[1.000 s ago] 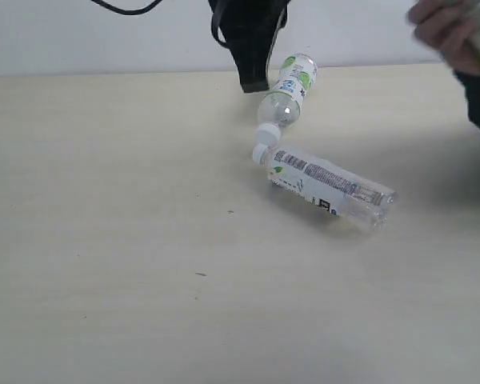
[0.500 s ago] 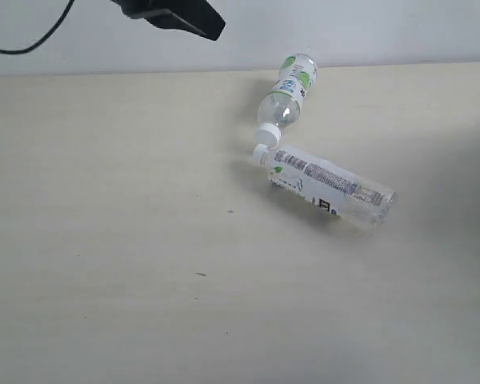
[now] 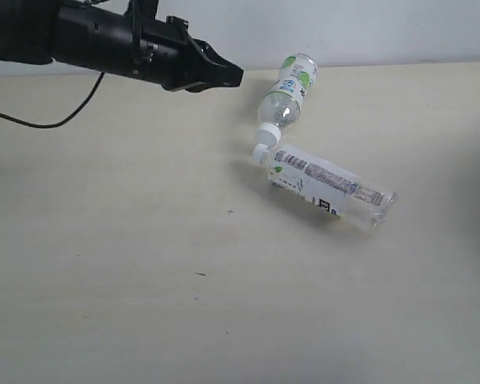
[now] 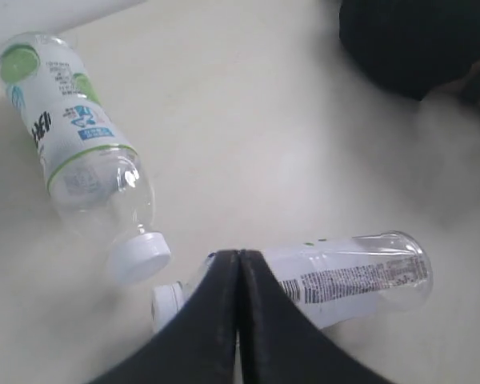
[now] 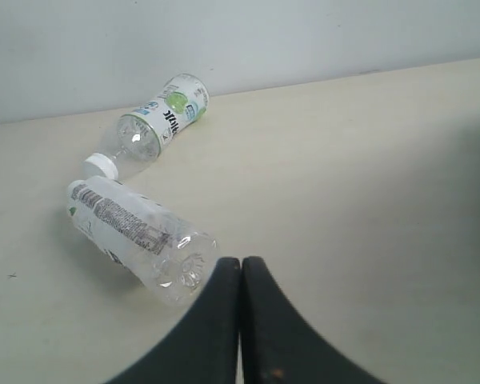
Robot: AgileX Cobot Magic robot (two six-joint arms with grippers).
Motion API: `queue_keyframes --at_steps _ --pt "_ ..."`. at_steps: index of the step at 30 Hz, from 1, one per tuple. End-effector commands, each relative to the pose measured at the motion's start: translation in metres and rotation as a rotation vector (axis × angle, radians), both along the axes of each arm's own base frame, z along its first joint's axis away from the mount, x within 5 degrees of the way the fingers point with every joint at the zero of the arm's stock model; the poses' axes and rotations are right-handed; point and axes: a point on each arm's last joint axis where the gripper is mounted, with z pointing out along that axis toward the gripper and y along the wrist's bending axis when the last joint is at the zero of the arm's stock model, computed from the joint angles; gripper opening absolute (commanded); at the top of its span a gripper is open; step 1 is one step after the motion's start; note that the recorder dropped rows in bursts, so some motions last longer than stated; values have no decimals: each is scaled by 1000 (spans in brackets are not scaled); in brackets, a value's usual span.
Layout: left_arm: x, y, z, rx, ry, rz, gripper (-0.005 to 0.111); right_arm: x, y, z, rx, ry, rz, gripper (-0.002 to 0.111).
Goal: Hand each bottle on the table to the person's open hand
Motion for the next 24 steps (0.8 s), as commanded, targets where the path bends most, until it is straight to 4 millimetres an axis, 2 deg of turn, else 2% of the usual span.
queue_keyframes --at_steps 1,4,10,12,15,18,24 --pt "12 0 -21 -49 79 118 2 0 0 -1 2 -8 -1 0" --pt "20 0 -28 -36 60 148 3 0 0 -1 2 -8 -1 0" --pt "19 -5 -36 4 -57 16 20 0 0 -1 2 -8 -1 0" --pt "19 -6 -37 20 -102 -16 22 0 0 -1 2 -8 -1 0" --pt "17 -6 -36 21 -93 -30 18 0 0 -1 2 -8 -1 0" --pt "9 -6 -43 25 -70 -76 1 0 0 -1 2 -8 -1 0" --pt "-3 1 -62 38 -198 -115 0 0 0 -1 2 -8 -1 0"
